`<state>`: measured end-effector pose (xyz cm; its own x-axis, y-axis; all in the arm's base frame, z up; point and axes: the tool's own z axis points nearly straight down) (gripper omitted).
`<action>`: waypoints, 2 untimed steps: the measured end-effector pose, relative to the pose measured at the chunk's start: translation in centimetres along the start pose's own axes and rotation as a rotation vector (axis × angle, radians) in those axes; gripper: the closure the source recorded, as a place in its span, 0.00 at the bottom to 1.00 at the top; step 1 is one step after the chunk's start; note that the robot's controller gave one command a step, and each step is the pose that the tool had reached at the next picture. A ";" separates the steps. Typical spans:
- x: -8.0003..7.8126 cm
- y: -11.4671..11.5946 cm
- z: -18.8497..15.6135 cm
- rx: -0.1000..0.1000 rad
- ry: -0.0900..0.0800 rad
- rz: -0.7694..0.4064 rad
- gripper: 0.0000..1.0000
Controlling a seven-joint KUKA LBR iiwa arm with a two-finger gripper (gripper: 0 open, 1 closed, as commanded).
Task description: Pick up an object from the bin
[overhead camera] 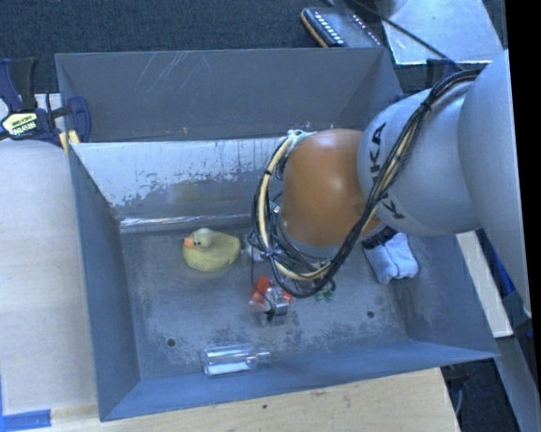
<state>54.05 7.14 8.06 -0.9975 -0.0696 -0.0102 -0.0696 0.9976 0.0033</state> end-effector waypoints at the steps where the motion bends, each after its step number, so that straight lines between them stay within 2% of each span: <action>1: -0.9 -2.2 0.9 0.001 -0.004 0.035 1.00; 2: -0.9 -2.2 0.9 0.001 -0.004 0.036 1.00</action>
Offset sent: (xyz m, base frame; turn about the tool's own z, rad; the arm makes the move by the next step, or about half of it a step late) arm 0.0000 0.0000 0.0000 0.0000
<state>55.13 4.97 7.14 -0.9993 -0.0340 -0.0138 -0.0341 0.9994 0.0032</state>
